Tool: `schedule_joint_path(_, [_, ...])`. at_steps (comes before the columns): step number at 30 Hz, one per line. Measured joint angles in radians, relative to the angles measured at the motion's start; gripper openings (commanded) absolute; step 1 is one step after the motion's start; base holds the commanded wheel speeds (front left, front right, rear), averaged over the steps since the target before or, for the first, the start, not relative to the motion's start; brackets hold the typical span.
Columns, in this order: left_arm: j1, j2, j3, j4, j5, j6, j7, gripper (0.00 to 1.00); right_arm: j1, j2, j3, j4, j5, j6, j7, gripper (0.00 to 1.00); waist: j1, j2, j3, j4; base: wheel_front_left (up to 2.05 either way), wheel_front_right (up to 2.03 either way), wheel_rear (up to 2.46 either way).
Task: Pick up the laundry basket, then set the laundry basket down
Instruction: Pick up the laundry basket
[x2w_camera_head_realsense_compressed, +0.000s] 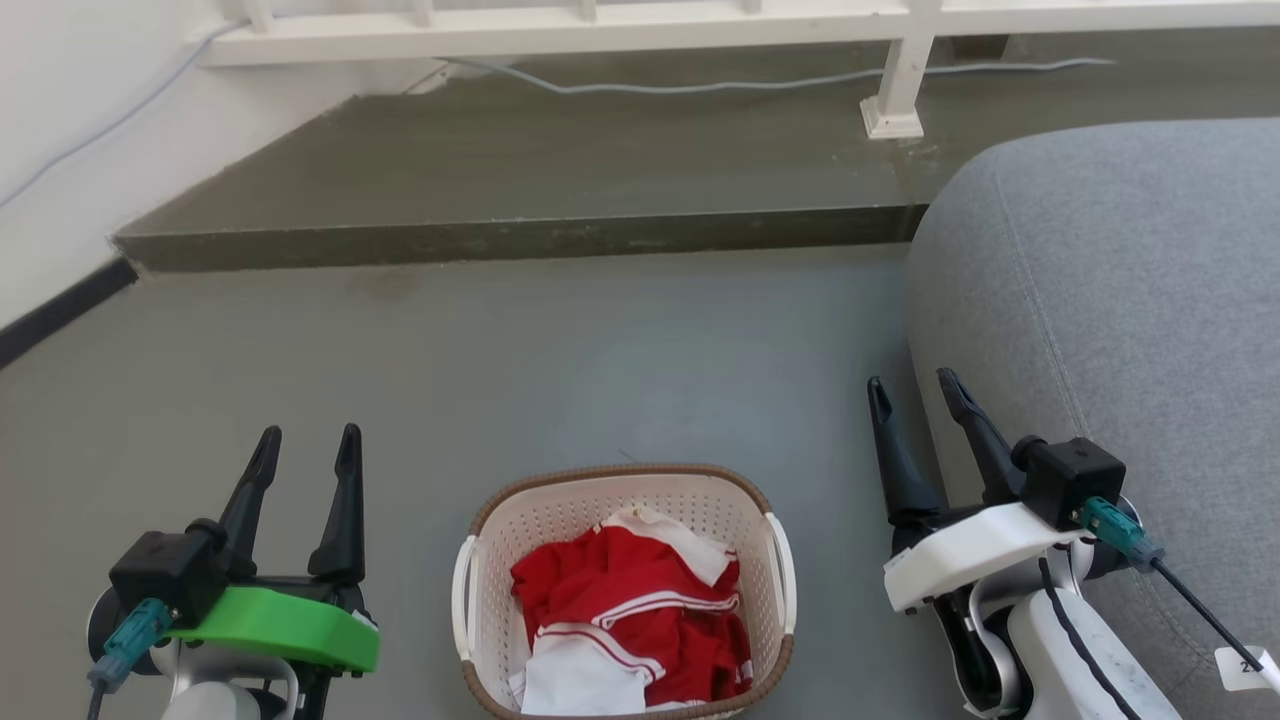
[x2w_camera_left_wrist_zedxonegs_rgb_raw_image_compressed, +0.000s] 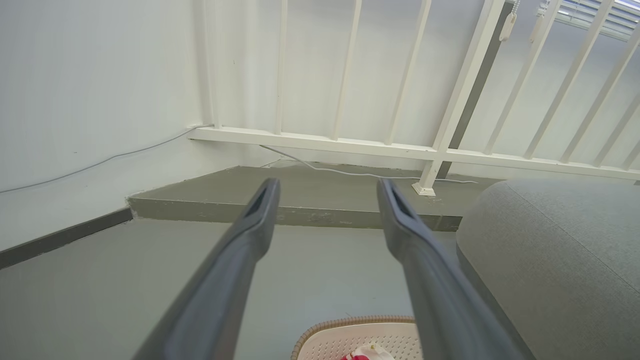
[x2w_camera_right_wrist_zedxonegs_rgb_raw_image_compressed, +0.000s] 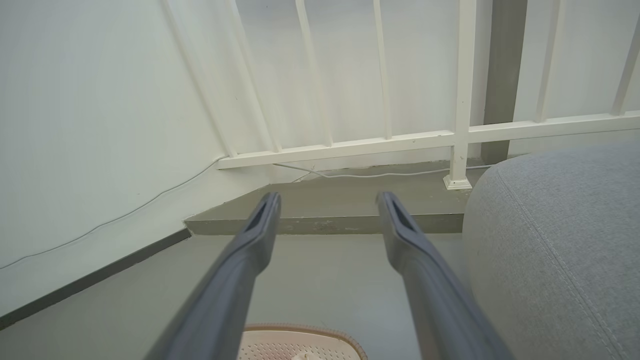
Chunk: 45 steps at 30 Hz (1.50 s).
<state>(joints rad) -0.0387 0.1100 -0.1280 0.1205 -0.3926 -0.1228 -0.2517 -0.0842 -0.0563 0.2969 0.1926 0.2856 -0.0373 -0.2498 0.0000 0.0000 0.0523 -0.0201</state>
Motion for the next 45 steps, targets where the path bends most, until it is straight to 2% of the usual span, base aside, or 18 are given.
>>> schedule_joint_path(8, [0.000, 0.011, -0.003, 0.004, -0.010, -0.001, 0.000, 1.00, 0.000, 0.001, 0.003, 0.005, -0.001, -0.026, -0.001, 1.00, 0.0000, 0.0000, 0.068, -0.006, 0.00, 0.00, 0.00])
schedule_joint_path(24, [-0.119, 0.105, -0.110, 0.110, -0.094, -0.002, 0.000, 1.00, -0.073, 0.004, -0.005, 0.101, 0.002, -0.062, -0.001, 1.00, 0.0000, 0.0000, 0.278, -0.006, 0.00, 0.00, 0.00])
schedule_joint_path(30, [-0.172, 0.153, -0.177, 0.201, -0.110, -0.002, 0.000, 1.00, -0.129, 0.003, 0.020, 0.150, 0.033, -0.071, -0.001, 1.00, 0.0001, 0.0000, 0.363, -0.003, 0.00, 0.00, 0.00])
schedule_joint_path(38, [-0.276, 0.168, -0.299, 0.269, -0.209, -0.002, 0.015, 1.00, -0.215, 0.001, 0.069, 0.258, 0.073, -0.079, -0.001, 1.00, 0.0001, 0.0000, 0.478, -0.002, 0.00, 0.00, 0.00])
schedule_joint_path(45, [-0.385, 0.199, -0.355, 0.335, -0.262, -0.002, 0.037, 1.00, -0.310, -0.001, 0.115, 0.358, 0.101, -0.079, -0.002, 1.00, 0.0002, 0.0000, 0.579, 0.000, 0.00, 0.00, 0.00])
